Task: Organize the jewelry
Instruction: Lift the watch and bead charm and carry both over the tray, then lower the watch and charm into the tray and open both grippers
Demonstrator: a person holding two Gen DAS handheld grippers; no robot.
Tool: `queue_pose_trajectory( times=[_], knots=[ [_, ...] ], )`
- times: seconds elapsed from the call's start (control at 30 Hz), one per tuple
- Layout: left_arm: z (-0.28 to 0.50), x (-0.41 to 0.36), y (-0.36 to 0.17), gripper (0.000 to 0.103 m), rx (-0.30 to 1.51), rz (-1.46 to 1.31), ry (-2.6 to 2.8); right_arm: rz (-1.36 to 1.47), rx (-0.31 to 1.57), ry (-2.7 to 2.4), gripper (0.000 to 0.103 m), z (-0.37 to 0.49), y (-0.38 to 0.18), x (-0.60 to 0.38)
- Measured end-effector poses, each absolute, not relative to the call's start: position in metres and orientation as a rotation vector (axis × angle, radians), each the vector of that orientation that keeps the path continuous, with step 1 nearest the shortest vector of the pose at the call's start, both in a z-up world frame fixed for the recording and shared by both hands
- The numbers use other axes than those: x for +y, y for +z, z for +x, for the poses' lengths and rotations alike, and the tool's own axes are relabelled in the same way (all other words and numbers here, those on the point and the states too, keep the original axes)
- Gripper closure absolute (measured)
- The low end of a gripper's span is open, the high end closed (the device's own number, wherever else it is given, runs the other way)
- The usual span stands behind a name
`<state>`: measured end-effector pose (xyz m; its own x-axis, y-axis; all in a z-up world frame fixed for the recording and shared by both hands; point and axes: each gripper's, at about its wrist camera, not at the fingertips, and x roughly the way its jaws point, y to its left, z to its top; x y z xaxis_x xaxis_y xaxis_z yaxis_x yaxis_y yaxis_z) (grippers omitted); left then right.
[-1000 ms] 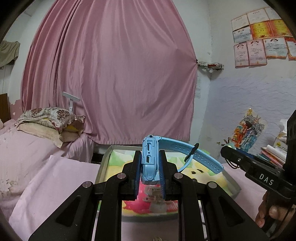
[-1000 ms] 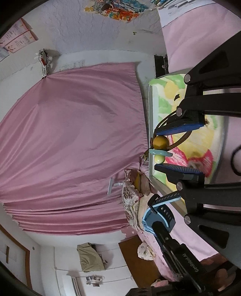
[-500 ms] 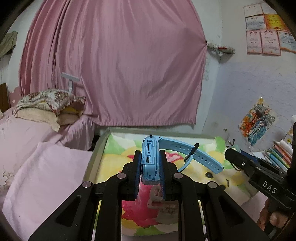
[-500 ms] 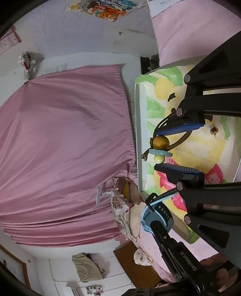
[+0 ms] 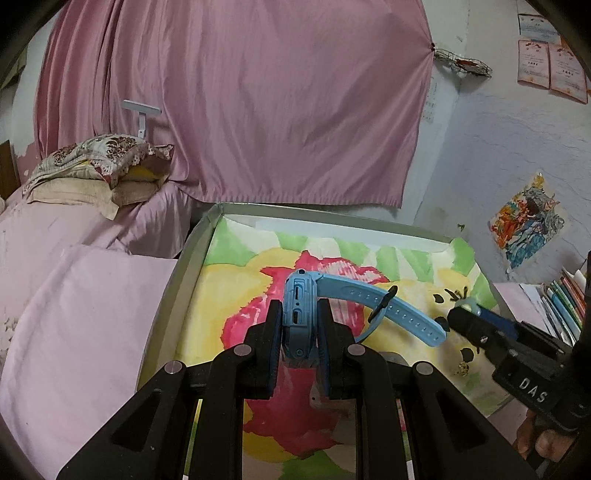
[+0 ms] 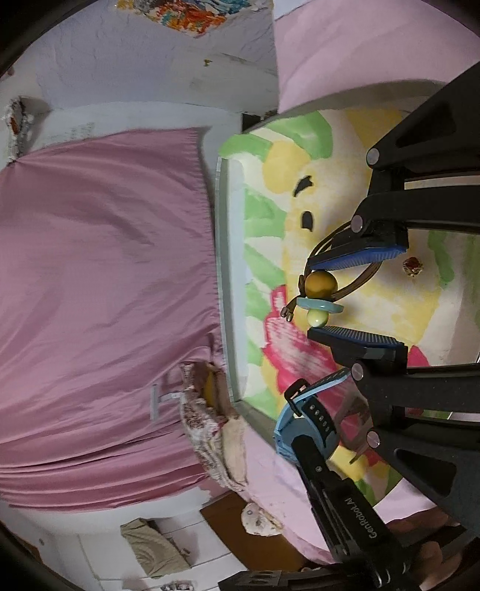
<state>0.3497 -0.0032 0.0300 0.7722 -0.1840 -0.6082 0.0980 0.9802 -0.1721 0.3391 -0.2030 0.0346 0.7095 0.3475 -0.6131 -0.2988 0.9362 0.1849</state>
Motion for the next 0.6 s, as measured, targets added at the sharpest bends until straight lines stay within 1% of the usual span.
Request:
queue_pose_trajectory(
  times=[0.3, 0.6],
  knots=[
    [0.362, -0.001, 0.031, 0.088, 0.733, -0.134, -0.151, 0.064, 0.839, 0.366, 0.074, 0.351, 0.018, -0.2],
    [0.366, 0.007, 0.03, 0.088, 0.768, -0.175, -0.152, 0.063, 0.89, 0.371, 0.073, 0.355, 0.013, -0.2]
  ],
)
